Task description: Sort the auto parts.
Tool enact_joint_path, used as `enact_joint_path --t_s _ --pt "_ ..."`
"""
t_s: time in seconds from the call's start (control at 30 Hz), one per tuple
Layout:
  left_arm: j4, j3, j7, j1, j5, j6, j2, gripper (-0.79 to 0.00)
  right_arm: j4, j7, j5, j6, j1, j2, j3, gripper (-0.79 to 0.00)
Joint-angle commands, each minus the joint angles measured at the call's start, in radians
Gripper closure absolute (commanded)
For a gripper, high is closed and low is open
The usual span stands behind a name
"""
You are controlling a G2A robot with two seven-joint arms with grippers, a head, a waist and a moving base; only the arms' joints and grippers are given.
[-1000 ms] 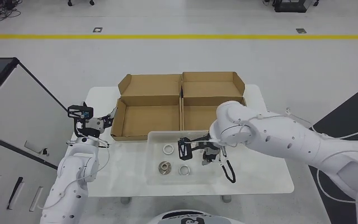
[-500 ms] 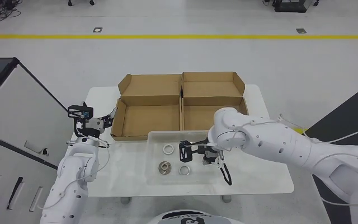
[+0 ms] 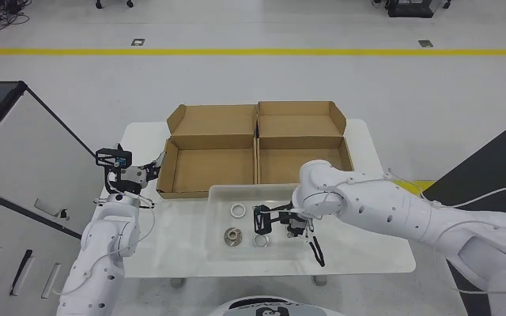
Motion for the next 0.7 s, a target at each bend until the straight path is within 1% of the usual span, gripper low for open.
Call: enact_joint_path --t_s 0.0,0.67 --pt "0.0 0.0 0.0 0.0 0.0 0.0 0.0 -0.785 0.004 0.0 -0.003 0.0 -0.005 -0.001 0.0 -0.271" --pt "0.0 0.0 0.0 0.0 0.0 0.0 0.0 -0.785 0.054 0.007 -0.041 0.007 -0.039 -0.038 0.0 -0.249"
